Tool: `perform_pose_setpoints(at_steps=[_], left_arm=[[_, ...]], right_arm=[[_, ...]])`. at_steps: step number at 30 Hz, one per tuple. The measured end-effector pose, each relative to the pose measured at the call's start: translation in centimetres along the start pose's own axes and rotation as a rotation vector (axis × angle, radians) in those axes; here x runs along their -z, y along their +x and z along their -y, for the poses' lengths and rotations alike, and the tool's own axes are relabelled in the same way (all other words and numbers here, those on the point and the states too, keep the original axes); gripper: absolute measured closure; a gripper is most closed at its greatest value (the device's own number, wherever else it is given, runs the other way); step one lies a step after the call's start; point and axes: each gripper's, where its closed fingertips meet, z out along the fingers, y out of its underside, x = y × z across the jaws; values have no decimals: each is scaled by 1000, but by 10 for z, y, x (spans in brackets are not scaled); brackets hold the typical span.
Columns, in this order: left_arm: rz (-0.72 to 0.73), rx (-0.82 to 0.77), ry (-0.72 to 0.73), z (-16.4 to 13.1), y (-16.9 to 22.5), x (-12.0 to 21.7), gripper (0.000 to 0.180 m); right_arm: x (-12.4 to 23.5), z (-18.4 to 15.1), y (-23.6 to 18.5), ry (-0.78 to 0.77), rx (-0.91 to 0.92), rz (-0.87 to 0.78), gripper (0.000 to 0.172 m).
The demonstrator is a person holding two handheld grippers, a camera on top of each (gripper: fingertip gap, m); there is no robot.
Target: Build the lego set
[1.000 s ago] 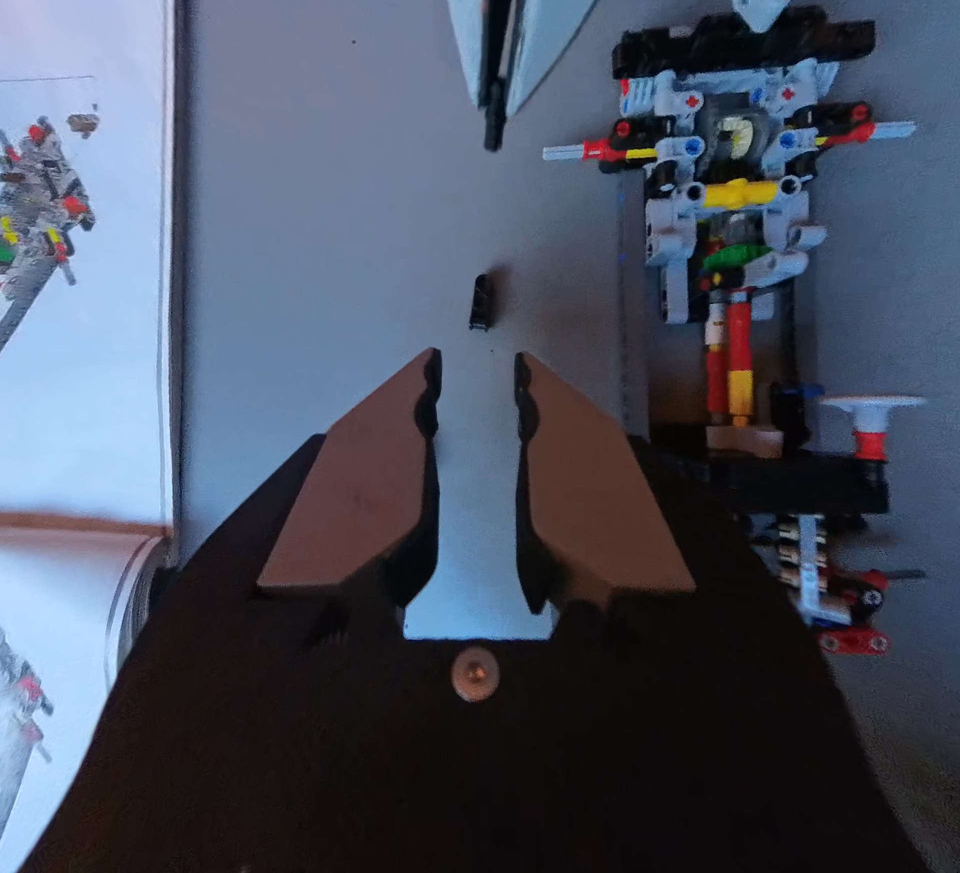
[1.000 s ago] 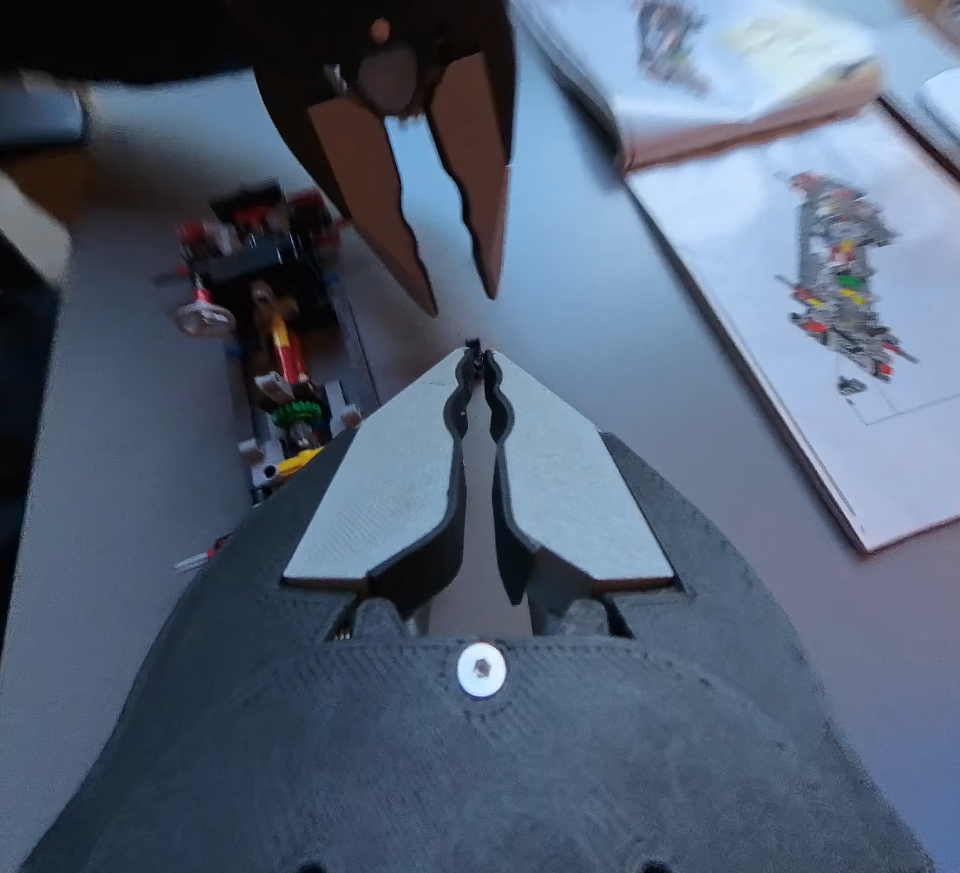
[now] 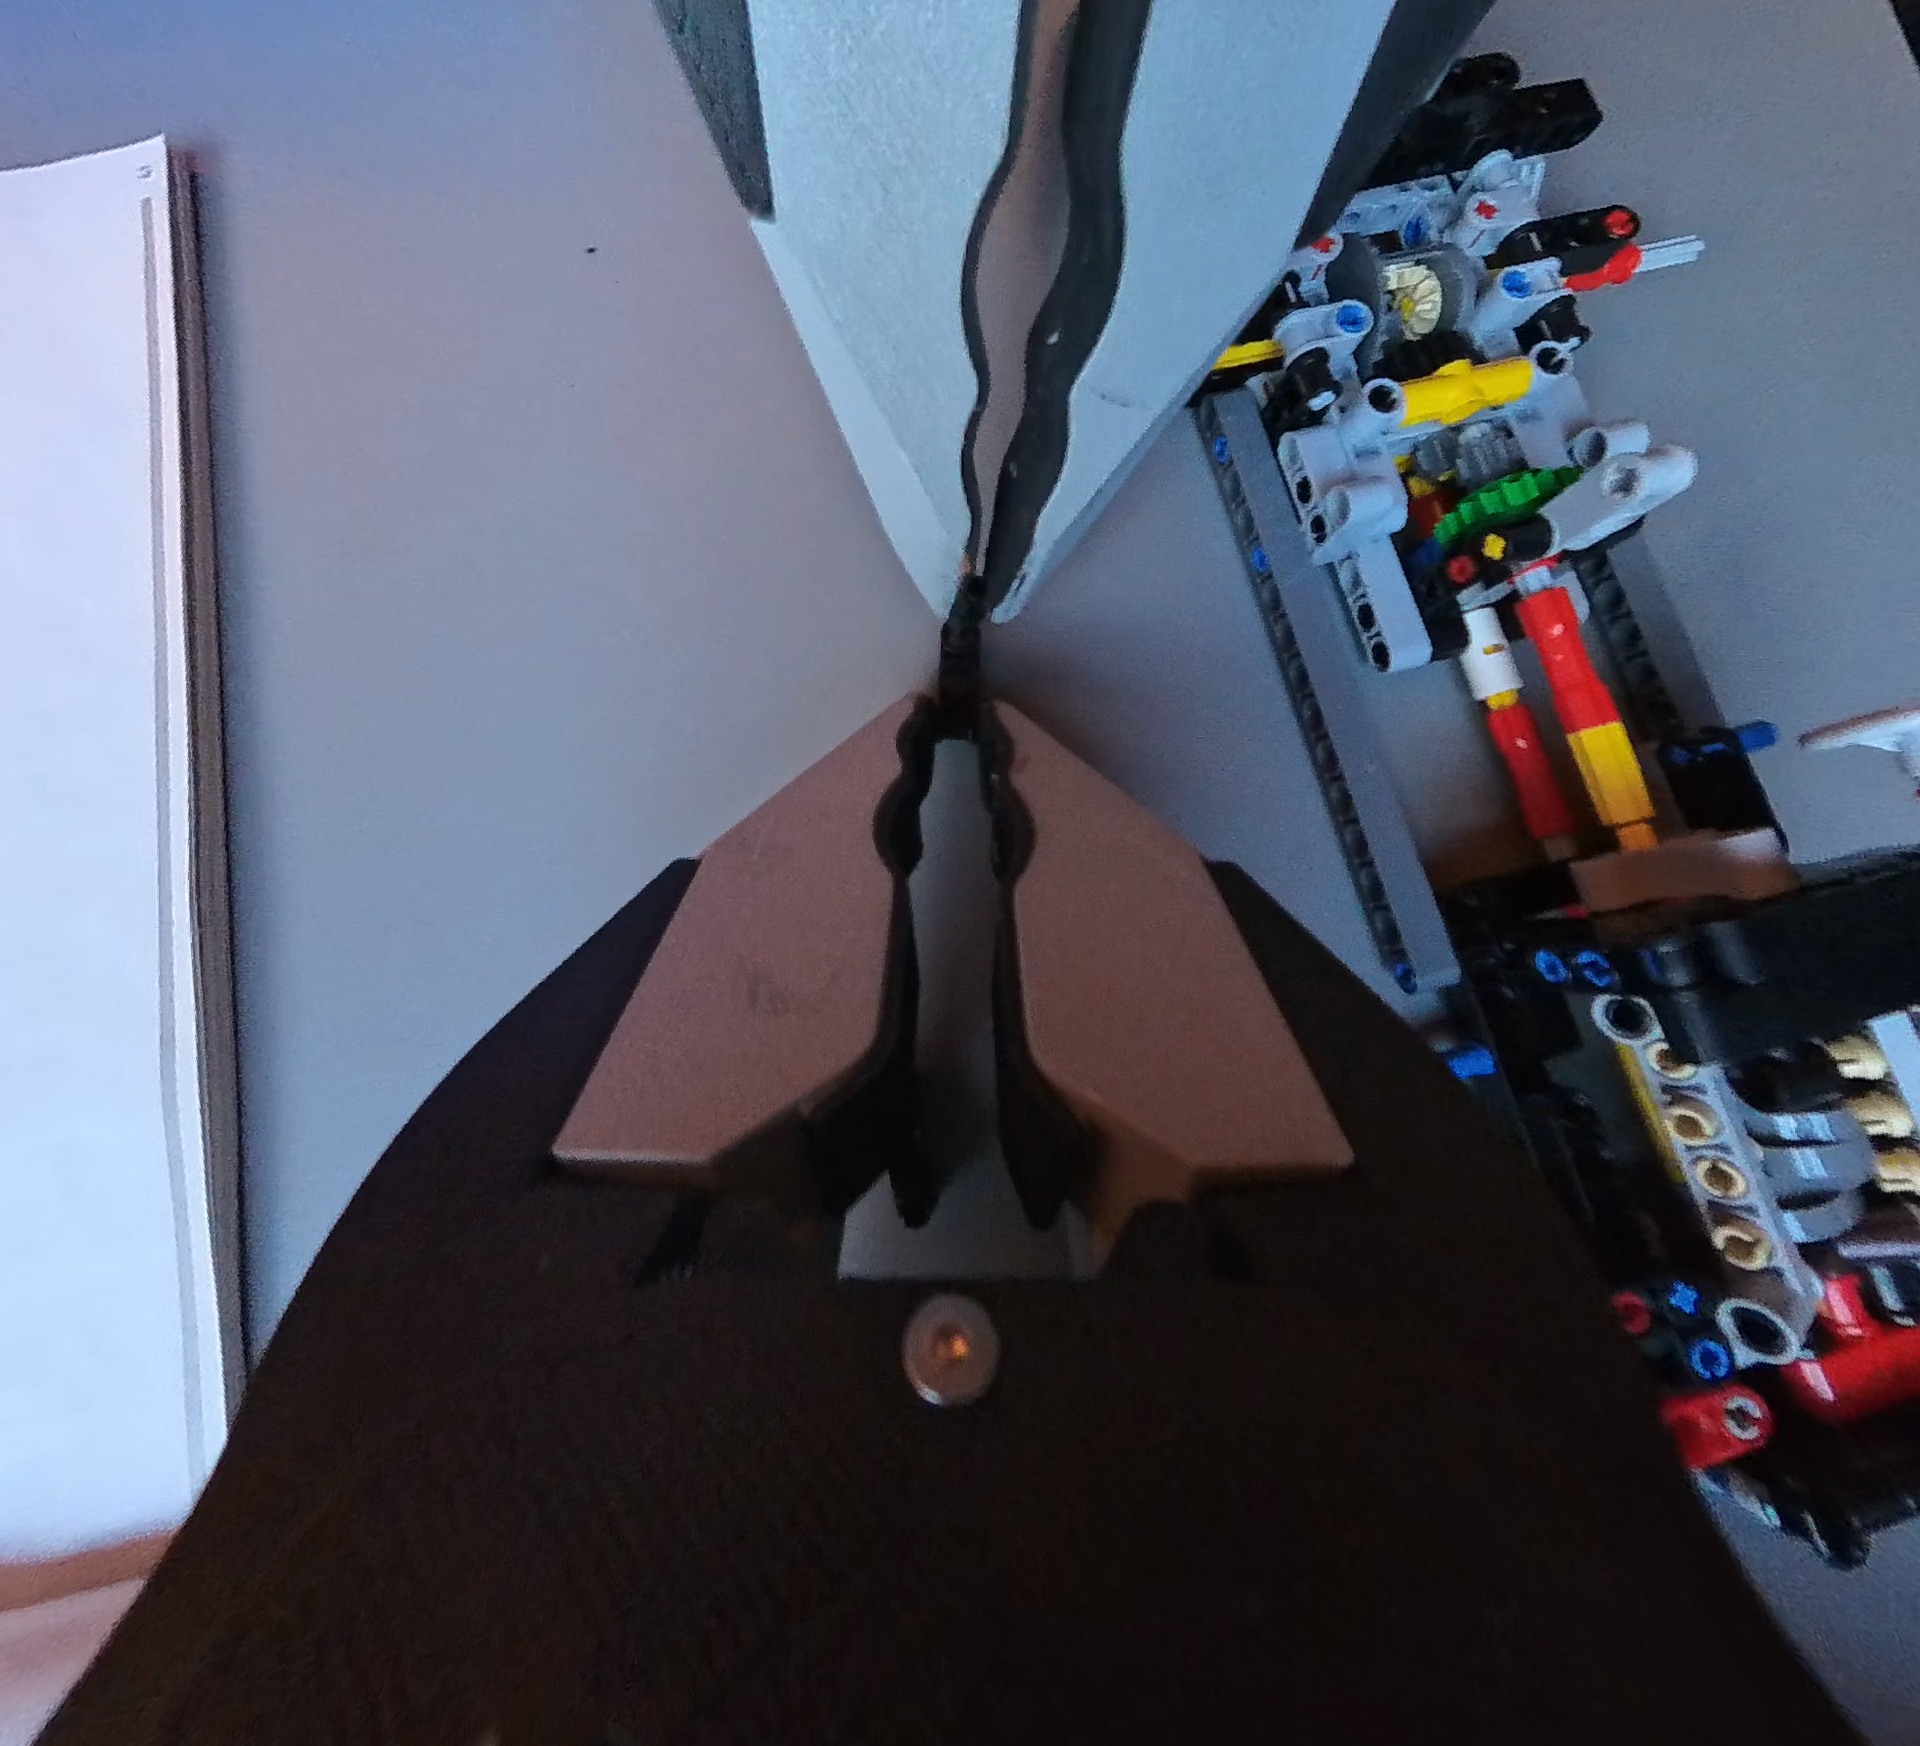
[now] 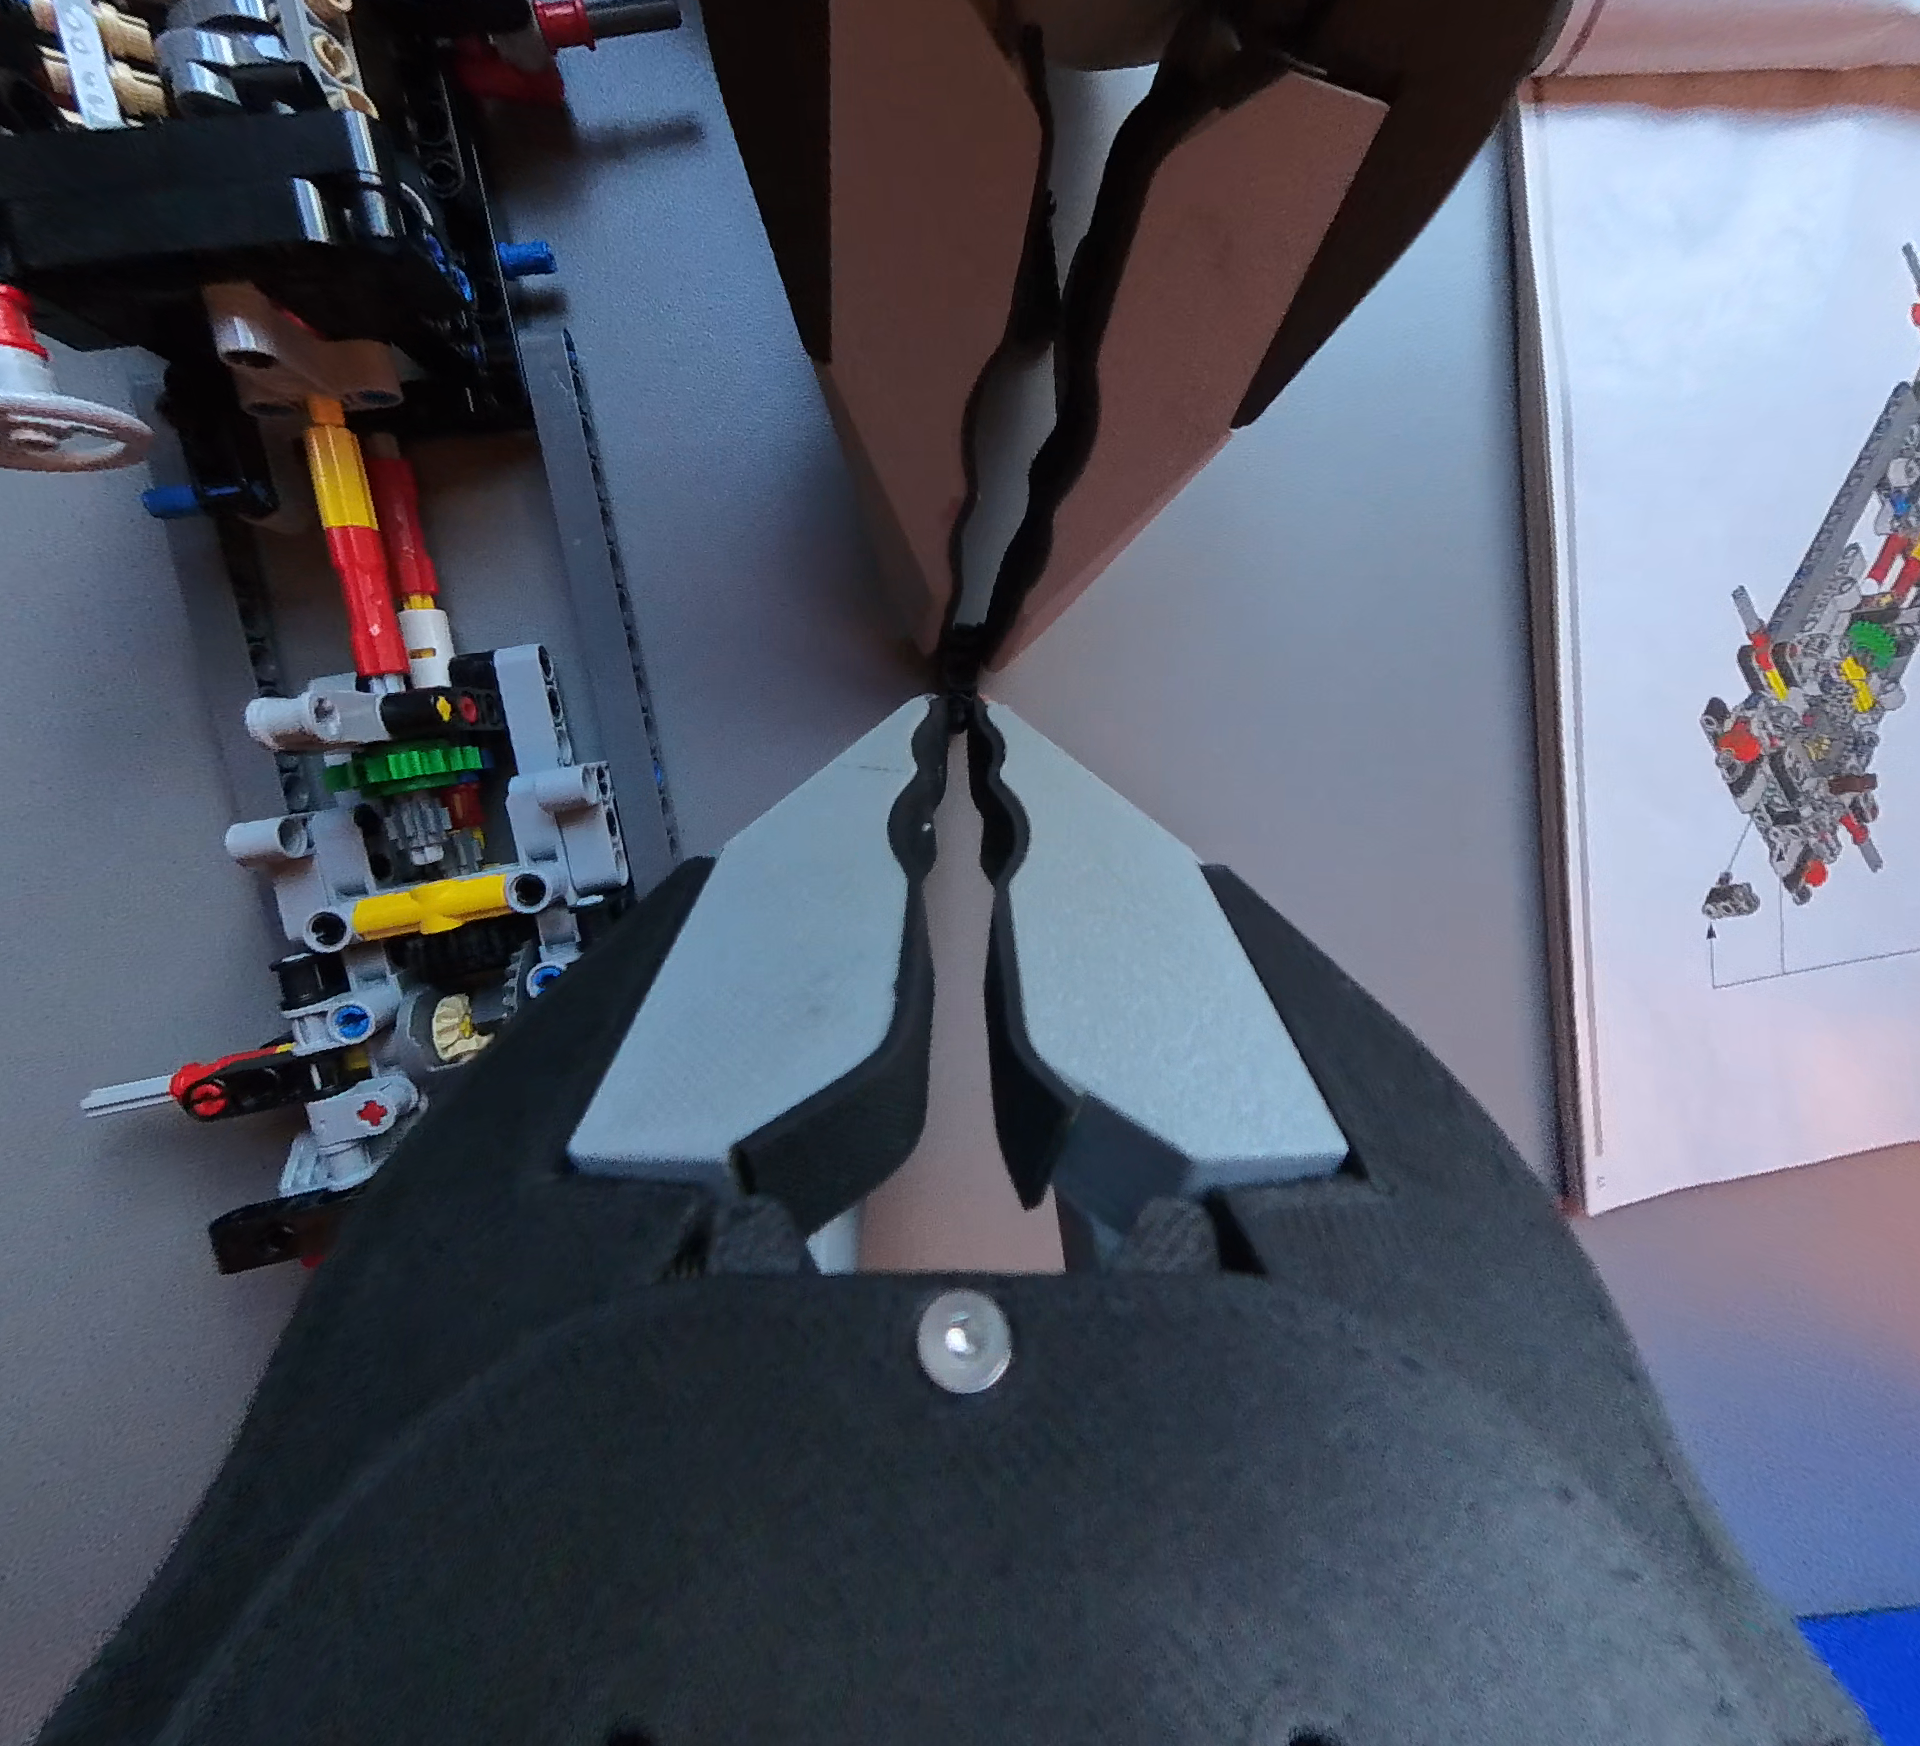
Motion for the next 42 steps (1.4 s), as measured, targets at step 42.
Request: perform_pose_setpoints(at_steps=[42], left_arm=[[-31, 35, 37, 4, -1, -3, 173]], right_arm=[[13, 0, 7, 83, -98, -15, 172]])
